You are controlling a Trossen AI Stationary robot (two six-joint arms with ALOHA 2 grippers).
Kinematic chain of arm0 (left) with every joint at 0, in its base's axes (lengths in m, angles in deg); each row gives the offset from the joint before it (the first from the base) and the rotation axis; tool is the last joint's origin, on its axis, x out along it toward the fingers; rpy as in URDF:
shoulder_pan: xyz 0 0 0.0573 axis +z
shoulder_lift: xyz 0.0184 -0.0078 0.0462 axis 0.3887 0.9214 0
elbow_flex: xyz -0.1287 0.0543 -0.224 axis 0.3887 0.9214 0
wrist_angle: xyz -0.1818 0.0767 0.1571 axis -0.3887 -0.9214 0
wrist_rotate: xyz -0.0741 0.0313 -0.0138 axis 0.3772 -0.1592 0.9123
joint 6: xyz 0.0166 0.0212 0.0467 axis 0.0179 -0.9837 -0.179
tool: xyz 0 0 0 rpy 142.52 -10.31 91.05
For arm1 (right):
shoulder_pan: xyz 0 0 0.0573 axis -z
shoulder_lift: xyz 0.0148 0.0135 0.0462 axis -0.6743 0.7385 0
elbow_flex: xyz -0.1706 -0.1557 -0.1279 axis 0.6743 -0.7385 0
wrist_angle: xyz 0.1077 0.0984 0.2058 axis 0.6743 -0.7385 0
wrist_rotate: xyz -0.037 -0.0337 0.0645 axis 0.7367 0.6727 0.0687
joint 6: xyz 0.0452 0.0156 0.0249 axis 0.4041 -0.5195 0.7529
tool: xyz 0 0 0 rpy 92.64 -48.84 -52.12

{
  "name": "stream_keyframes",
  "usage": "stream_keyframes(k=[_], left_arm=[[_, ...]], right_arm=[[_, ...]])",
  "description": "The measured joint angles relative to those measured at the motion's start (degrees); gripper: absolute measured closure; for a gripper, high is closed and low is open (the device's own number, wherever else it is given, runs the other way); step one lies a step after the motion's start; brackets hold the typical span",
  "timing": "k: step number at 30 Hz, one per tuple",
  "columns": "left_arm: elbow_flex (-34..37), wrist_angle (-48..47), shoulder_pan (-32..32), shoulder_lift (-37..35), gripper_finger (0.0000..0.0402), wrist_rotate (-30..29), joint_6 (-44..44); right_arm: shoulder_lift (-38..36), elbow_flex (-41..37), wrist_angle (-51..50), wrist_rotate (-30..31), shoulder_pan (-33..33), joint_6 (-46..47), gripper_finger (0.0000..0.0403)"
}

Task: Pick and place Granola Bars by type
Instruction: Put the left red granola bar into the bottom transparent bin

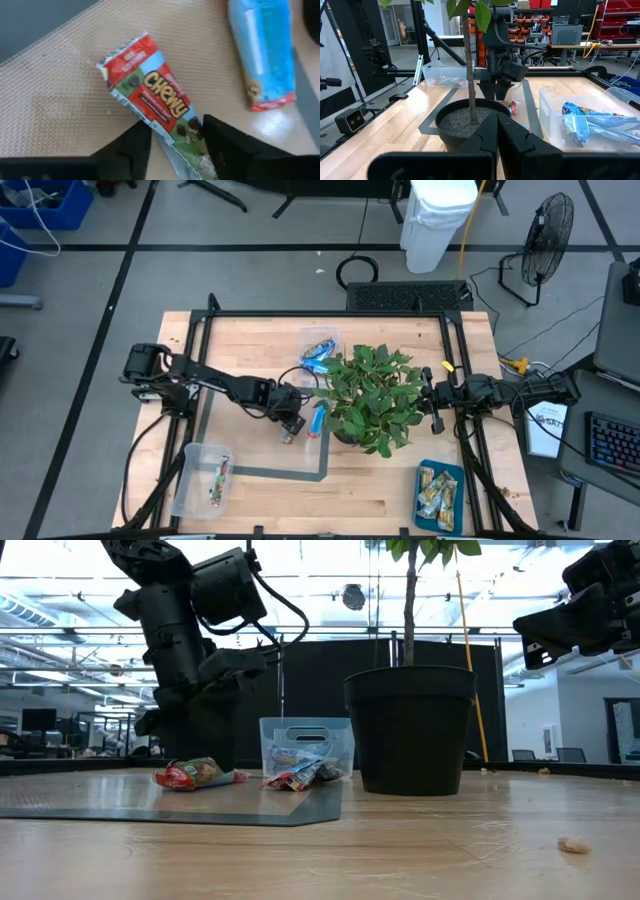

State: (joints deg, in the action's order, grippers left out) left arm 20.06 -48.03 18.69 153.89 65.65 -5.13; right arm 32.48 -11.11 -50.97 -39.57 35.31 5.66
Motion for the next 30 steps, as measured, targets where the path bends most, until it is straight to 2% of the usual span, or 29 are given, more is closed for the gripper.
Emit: stream_keyframes(k=[12,22,30], left_arm=[[-0.07,0.16,-0.22,-7.71,0.0393,-1.50,-5.43],[-0.13,-0.02,-2.85,-15.70,0.0398,-8.67,-8.45],[-0.17,0.39,-9.77,-22.69,0.0400,-16.90,-9.62]], right_arm=[[-0.02,0.00,0.04,0.02,-0.02,0.00,0.0403],[0.00,0.02,0.09,0.02,-0.02,0.02,0.0403],[-0.02,0.02,0.13,0.02,-0.02,0.01,0.0403]])
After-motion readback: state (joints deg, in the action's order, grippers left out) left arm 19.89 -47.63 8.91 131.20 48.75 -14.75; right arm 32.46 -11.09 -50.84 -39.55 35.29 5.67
